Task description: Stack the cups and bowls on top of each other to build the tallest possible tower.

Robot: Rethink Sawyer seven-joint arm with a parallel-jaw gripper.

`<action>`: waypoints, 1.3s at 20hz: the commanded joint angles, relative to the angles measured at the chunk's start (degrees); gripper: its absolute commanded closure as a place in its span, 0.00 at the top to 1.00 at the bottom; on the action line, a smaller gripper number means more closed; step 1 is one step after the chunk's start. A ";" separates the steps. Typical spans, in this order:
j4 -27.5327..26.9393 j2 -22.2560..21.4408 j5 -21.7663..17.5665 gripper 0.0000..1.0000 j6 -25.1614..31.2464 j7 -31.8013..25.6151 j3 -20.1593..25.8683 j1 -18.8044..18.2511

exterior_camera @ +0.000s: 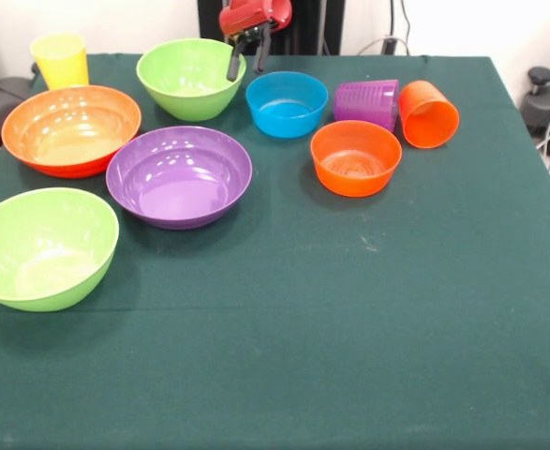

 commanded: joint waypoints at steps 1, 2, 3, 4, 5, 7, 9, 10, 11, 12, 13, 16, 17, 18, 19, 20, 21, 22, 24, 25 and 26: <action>19.78 16.43 15.64 1.00 -9.73 4.24 -7.08 1.71; 19.77 16.42 15.57 1.00 -9.85 4.14 -7.11 1.69; 19.80 16.34 15.51 1.00 -9.94 4.10 -7.13 1.63; 19.83 16.45 15.44 1.00 -9.85 4.04 -7.11 1.58; 19.86 16.41 15.38 1.00 -9.87 4.01 -7.13 1.53; 19.80 16.44 15.36 1.00 -9.83 4.01 -7.15 1.45; 19.89 16.53 15.14 1.00 -9.78 3.99 -7.07 1.35; 19.91 16.75 15.01 1.00 -9.60 3.90 -7.05 1.31; 19.83 16.83 15.03 1.00 -9.42 3.90 -7.08 1.31; 19.77 16.94 15.04 1.00 -9.47 3.76 -7.08 1.40; 19.76 16.85 15.02 1.00 -9.85 3.58 -7.08 1.48; 19.85 16.84 15.23 1.00 -10.07 3.62 -6.89 1.83; 19.81 16.74 15.32 1.00 -10.15 3.71 -6.93 1.80; 19.81 16.63 15.45 1.00 -10.53 3.79 -6.82 1.89; 19.91 16.31 15.41 1.00 -11.38 3.65 -6.80 1.94; 20.07 16.08 15.41 1.00 -12.33 3.57 -6.60 2.12; 20.34 15.83 15.14 1.00 -12.83 3.54 -6.45 2.10; 20.30 16.06 15.08 1.00 -12.18 3.68 -6.44 1.98; 20.48 15.96 14.88 1.00 -12.58 3.73 -6.29 1.91; 20.70 15.80 14.70 1.00 -12.92 3.80 -6.15 1.85; 21.27 15.78 14.10 1.00 -13.16 3.58 -5.82 1.96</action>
